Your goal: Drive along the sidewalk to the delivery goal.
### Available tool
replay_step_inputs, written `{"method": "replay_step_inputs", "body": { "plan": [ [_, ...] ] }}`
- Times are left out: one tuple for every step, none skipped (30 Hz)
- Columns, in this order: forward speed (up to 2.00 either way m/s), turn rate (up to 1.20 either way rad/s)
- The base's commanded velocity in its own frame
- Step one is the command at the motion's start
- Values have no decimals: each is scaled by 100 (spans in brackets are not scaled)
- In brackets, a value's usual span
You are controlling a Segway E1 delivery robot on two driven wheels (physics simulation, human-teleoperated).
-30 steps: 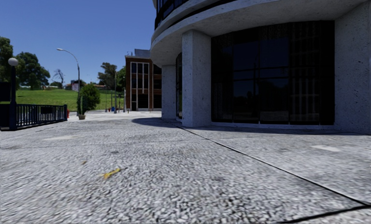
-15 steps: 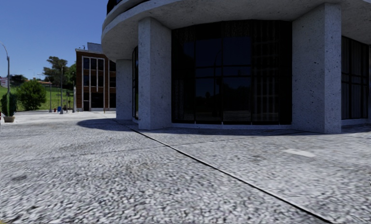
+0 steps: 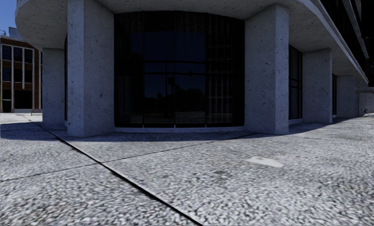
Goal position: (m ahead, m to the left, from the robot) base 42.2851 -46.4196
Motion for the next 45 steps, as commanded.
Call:
{"method": "replay_step_inputs", "body": {
  "plan": [
    [189, -64],
    [190, -64],
    [193, -64],
    [196, -64],
    [200, -64],
    [200, -64],
    [200, -64],
    [200, -64],
    [200, -64],
    [200, -64],
    [200, -64],
    [200, -64],
    [200, -64],
    [200, -64],
    [200, -64],
    [200, -64],
    [200, -64],
    [200, -64],
    [200, -64],
    [200, -64],
    [200, -64],
    [200, -64],
    [200, -64],
    [200, -64],
    [200, -64],
    [200, -64],
    [200, -64],
    [200, -64],
    [200, -64],
    [200, -64],
    [200, -64],
    [200, -64],
    [200, -62],
    [200, -58],
    [200, -54],
    [200, -50],
    [200, -47],
    [200, -45],
    [200, -44],
    [200, -44],
    [200, -44],
    [200, -44],
    [200, -37],
    [200, -37],
    [200, -27]
  ]
}}
